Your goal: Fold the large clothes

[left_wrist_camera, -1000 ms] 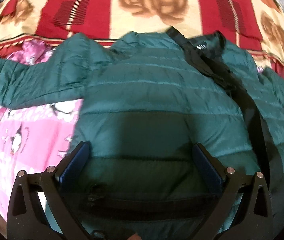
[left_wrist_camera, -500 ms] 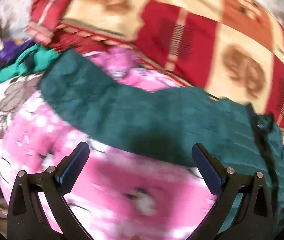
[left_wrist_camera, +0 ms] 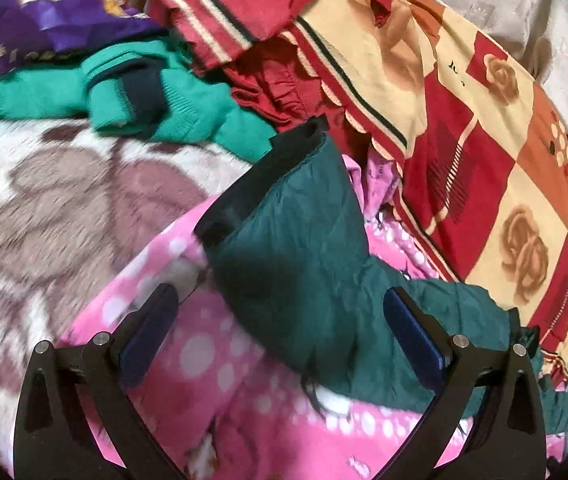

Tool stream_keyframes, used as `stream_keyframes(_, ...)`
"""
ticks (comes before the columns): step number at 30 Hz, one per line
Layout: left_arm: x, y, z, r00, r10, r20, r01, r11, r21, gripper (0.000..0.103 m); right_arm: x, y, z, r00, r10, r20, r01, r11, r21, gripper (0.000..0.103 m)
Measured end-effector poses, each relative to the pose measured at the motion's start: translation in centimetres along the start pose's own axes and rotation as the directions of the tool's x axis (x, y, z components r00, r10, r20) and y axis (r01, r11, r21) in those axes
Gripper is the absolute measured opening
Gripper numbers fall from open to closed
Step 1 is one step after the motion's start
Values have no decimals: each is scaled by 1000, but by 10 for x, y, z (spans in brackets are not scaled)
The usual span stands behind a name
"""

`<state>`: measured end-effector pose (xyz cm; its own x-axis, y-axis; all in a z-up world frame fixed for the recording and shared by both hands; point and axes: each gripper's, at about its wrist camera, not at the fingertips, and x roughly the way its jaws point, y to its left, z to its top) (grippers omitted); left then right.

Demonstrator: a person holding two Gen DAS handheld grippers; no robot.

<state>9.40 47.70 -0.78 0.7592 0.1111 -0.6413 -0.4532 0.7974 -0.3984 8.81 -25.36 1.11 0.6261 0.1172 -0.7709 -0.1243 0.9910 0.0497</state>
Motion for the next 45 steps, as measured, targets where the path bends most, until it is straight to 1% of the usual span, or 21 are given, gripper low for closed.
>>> stream_keyframes(4, 18, -2, 17, 1000, 21, 21, -20, 1000, -9, 102, 11, 6, 3, 1000, -1, -25, 1, 1000, -17, 75)
stream_keyframes(8, 28, -3, 27, 1000, 22, 0, -22, 1000, -5, 102, 16, 13, 5, 1000, -2, -27, 1, 999, -41, 75)
stream_keyframes(9, 27, -3, 27, 1000, 17, -2, -17, 1000, -5, 97, 16, 13, 5, 1000, -5, -23, 4, 999, -48, 75)
stream_keyframes(10, 26, -3, 28, 1000, 18, -3, -18, 1000, -6, 89, 16, 15, 5, 1000, -11, -19, 9, 998, -56, 75)
stream_keyframes(12, 27, -2, 29, 1000, 23, -16, -24, 1000, -19, 34, 16, 17, 5, 1000, -13, -17, 12, 998, -67, 75)
stream_keyframes(13, 27, -1, 28, 1000, -12, -29, 11, 999, -34, 26, 15, 18, 5, 1000, -13, -17, 12, 998, -69, 75)
stream_keyframes(18, 11, -22, 23, 1000, -4, 9, 4, 999, 52, 23, 11, 14, 5, 1000, -18, -6, 18, 998, -55, 75)
stream_keyframes(20, 4, -31, 21, 1000, -4, 26, 2, 998, 69, 22, 8, 11, 5, 1000, -22, 2, 22, 999, -45, 75)
stream_keyframes(21, 1, -36, 19, 999, -6, 31, 3, 997, 72, 20, 7, 10, 5, 1000, -22, 2, 22, 999, -42, 75)
stream_keyframes(23, -5, -50, 15, 999, -10, 37, 7, 996, 89, 20, 4, 7, 4, 1000, -21, 6, 22, 999, -40, 75)
stream_keyframes(27, -13, -94, 0, 999, -42, 28, 37, 987, 159, 20, -6, 1, 3, 999, -40, 30, 41, 999, -32, 75)
stream_keyframes(29, -18, -122, -12, 999, -47, 26, 41, 978, 207, 20, -15, -4, 2, 996, -63, 59, 65, 997, -32, 75)
stream_keyframes(33, -19, -175, -33, 997, -71, 18, 65, 969, 238, 20, -30, -15, -3, 991, -96, 91, 99, 994, -36, 75)
stream_keyframes(36, -22, -216, -54, 997, -72, 13, 66, 956, 286, 20, -40, -27, -8, 988, -114, 102, 118, 992, -31, 75)
stream_keyframes(39, -28, -260, -72, 992, -126, -3, 121, 938, 325, 20, -49, -44, -12, 986, -129, 107, 130, 992, -3, 75)
stream_keyframes(42, -35, -308, -90, 986, -167, -22, 163, 911, 379, 20, -56, -61, -16, 985, -136, 103, 132, 991, 38, 75)
stream_keyframes(44, -39, -342, -105, 979, -199, -43, 198, 885, 420, 20, -60, -72, -19, 984, -145, 105, 139, 989, 59, 75)
stream_keyframes(45, -41, -357, -112, 977, -206, -45, 205, 874, 441, 20, -63, -77, -20, 983, -153, 106, 147, 987, 65, 75)
